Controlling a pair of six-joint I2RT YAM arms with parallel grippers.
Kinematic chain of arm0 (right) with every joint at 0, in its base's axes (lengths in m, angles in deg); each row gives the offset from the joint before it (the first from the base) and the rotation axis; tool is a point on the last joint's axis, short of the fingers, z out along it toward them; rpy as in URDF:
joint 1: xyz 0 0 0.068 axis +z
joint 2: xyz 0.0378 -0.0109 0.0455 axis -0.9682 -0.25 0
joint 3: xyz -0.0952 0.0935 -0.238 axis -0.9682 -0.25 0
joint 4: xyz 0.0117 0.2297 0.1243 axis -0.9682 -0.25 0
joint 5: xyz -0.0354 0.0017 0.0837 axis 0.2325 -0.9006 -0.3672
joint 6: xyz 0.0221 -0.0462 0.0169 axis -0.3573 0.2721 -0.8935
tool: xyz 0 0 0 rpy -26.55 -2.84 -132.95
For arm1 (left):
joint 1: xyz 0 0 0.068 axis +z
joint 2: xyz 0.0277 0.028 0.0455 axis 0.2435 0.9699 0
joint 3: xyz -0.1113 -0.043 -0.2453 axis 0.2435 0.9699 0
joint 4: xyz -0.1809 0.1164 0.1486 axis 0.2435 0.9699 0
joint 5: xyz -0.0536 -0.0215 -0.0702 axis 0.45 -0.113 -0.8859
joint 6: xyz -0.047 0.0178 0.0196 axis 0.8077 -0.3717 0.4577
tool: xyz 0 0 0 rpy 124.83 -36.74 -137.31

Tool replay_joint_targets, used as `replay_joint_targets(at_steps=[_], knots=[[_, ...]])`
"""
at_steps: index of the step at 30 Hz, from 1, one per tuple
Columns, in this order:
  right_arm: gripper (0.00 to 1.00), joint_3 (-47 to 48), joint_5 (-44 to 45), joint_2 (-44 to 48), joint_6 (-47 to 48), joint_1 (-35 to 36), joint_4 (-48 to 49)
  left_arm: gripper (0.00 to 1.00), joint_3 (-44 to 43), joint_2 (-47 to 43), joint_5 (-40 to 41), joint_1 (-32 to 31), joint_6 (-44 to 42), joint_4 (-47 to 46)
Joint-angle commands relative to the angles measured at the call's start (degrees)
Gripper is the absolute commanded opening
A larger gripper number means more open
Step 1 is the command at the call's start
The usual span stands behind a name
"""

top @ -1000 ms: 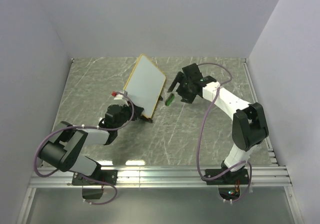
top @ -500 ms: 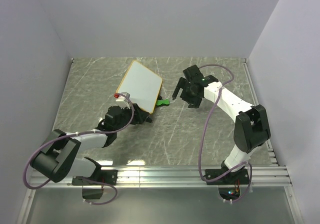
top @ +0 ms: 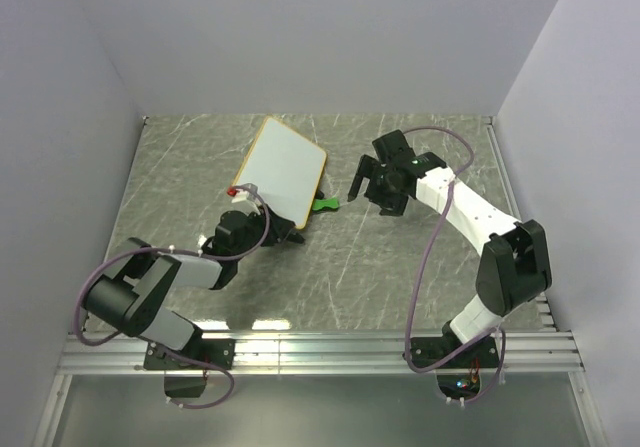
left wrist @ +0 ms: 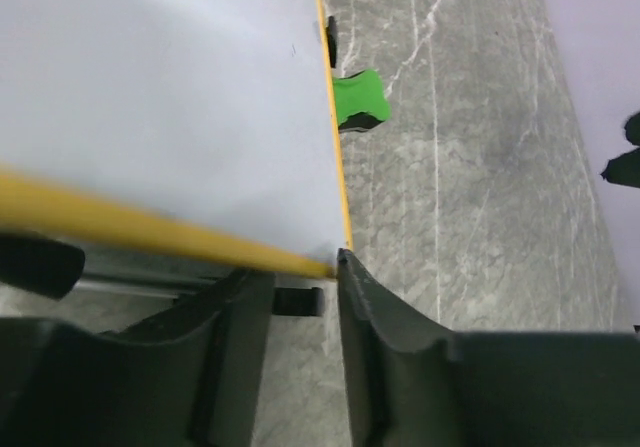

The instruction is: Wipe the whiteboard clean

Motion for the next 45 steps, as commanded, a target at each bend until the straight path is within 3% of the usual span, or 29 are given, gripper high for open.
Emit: replay_joint_targets(at_steps=[1,3,4,7,24,36,45], knots=[[0.99,-1.04,-0.84,2.20,2.18,-0.73,-0.56,0.37,-1.19,3.75,5.47,1.16,0.97,0.77],[0.99,-1.04,-1.01,2.29,2.88,-0.91,-0.65,0.31,-1.98,5.06,5.82,1.25,0.98,0.25],[0.99,-1.04,-1.01,2.21,3.15,-0.82,-0.82,0.15,-2.33,5.60,5.82,1.33,0.89,0.33],[0.99,-0.78,-1.27,2.03,4.29,-1.26,-1.18,0.01,-4.00,6.48,5.91,1.25,-0.25,1.56],[0.98,0.63,-3.56,-0.34,4.03,-2.05,0.67,0.01,-7.52,-10.64,5.82,1.16,-12.91,16.76],[0.98,-1.12,-2.86,0.36,2.45,-1.96,2.16,0.01,0.30,-19.18,7.84,-0.68,-7.64,20.37],[0.98,-2.88,-2.77,1.24,1.74,-2.05,2.60,0.01,4.87,-26.65,15.75,-7.45,-1.40,25.55]])
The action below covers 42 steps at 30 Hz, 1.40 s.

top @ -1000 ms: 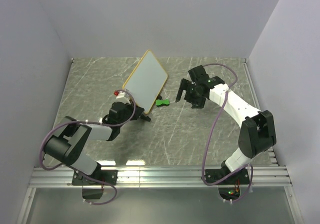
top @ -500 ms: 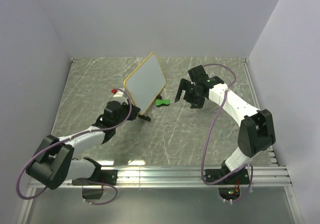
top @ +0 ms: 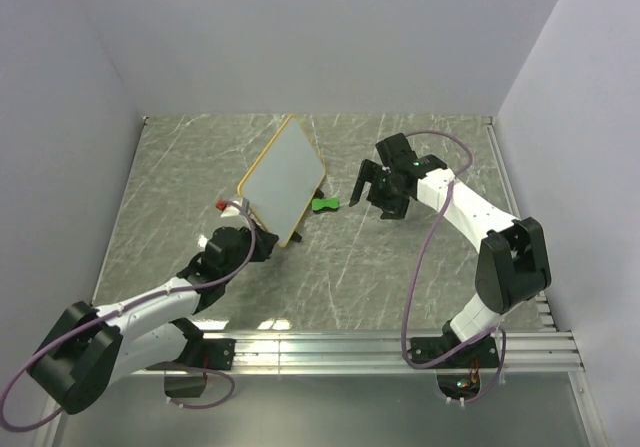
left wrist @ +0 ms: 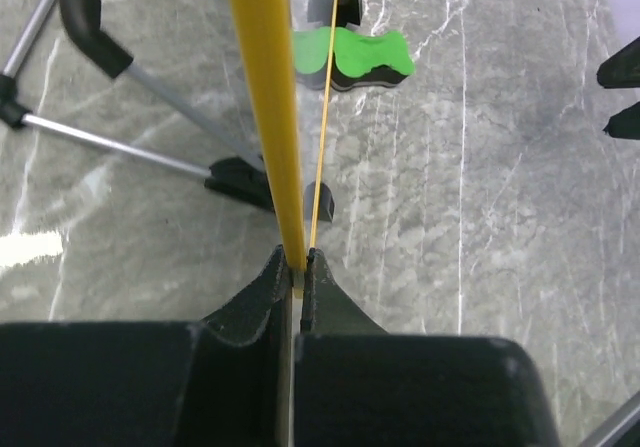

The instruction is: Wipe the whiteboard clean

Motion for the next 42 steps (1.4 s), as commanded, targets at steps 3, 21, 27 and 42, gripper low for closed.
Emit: replay_joint_targets(at_steps=[3,21,27,42], knots=[[0.97,-1.03,0.42,1.65,-1.05,-0.34,1.53,0.01,2.32,-3.25,3.87,-1.49,3.48,3.13],[0.97,-0.77,0.07,0.86,-1.67,-0.34,1.79,0.44,1.71,1.07,11.77,-7.29,11.74,9.63],[1.00,0.29,0.24,0.77,-1.41,-0.34,1.44,0.51,-2.07,-5.52,13.27,-7.73,11.66,18.94],[1.00,-3.82,1.91,21.22,1.14,0.01,17.15,0.89,-26.93,-26.80,17.83,-7.73,6.74,59.27]])
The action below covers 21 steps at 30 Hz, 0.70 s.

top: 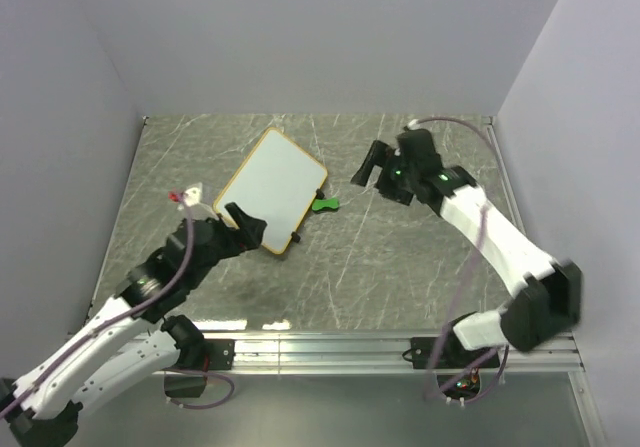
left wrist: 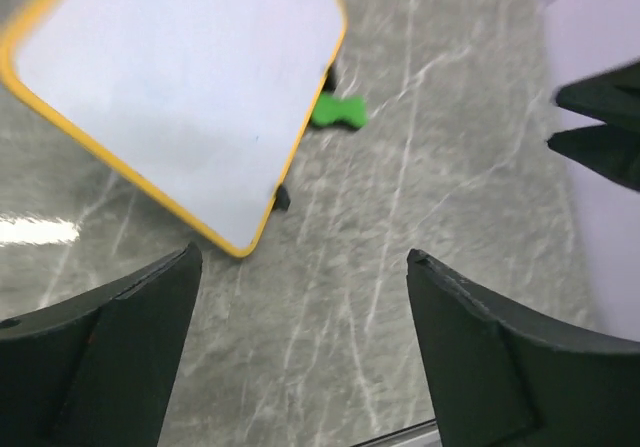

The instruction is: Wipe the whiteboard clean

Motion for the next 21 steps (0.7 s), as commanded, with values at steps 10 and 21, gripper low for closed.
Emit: replay_joint_targets(at_steps=[10,21], knots=[[1.00,-9.85,-10.91,23.48,1.36,-4.85,11.42,0.99,-11.41,-5.31,14.28,-0.21,-4.31,15.79],[1.00,-17.60,-11.18,33.34,-1.02,-5.20,17.06,0.99,-14.23,-4.69,14.82,-0.21,-8.27,15.70]])
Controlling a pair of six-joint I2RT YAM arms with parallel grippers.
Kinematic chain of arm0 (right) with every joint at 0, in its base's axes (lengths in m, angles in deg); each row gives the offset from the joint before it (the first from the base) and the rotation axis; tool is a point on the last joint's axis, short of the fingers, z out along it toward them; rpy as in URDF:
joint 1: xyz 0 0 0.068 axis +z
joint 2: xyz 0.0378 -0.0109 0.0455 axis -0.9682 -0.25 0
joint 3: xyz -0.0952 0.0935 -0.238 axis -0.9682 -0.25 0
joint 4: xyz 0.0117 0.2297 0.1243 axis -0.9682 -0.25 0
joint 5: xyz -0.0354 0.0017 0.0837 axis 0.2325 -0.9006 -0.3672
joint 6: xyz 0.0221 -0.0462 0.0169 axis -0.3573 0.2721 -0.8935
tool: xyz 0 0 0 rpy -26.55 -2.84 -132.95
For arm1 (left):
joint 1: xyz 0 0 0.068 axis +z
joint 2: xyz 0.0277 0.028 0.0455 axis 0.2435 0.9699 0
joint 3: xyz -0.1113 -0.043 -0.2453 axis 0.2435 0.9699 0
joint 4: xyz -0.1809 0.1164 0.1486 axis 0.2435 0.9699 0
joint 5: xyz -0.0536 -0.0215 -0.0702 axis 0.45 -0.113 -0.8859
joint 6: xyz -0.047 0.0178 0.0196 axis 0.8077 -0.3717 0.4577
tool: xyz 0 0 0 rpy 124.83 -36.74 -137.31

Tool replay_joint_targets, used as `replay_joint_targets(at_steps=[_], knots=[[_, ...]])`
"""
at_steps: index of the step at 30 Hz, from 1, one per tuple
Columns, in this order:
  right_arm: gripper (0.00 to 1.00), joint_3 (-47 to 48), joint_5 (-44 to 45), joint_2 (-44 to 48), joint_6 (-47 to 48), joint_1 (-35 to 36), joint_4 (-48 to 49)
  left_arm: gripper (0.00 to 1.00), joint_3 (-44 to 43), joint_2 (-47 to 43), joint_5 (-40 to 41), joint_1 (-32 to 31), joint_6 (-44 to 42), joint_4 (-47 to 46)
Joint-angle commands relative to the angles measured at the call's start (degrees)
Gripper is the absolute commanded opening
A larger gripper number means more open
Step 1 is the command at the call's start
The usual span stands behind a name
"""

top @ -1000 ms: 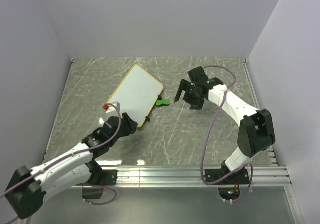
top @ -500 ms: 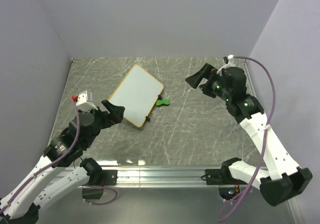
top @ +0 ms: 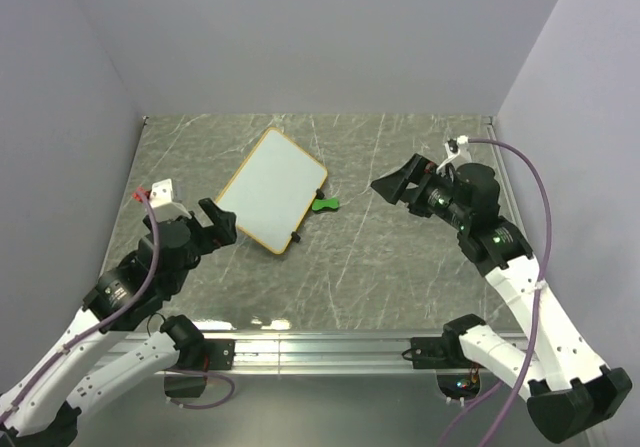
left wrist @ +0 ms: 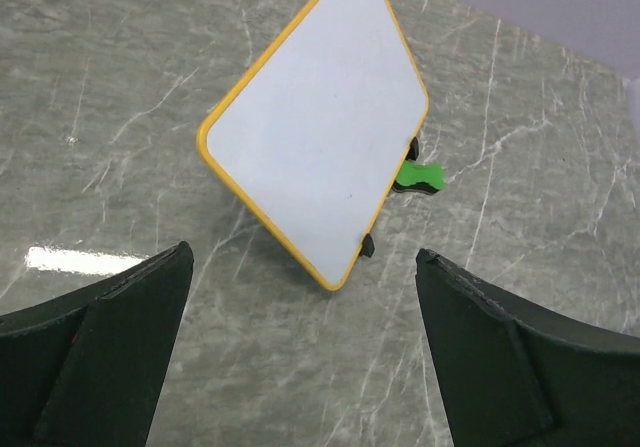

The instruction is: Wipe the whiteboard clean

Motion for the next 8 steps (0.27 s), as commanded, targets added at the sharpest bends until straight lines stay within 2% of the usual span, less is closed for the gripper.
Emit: replay_joint_targets(at_steps=[1,4,8], knots=[[1.00,-0.47,-1.02,1.39,0.23,-0.33,3.59,0.99,-2.10,-0.78,0.72,-0.21,-1.67,0.20],[0.95,-1.00,-2.51,2.00,1.11,-0.41,4.55,0.99,-2.45,-1.40,0.28,-0.21,-1.23,1.16],[0.97,-0.91,-2.68,2.44,1.20,-0.50,3.25,1.00,-3.24,-1.31,-0.16,-0.21,-1.58,2.49]])
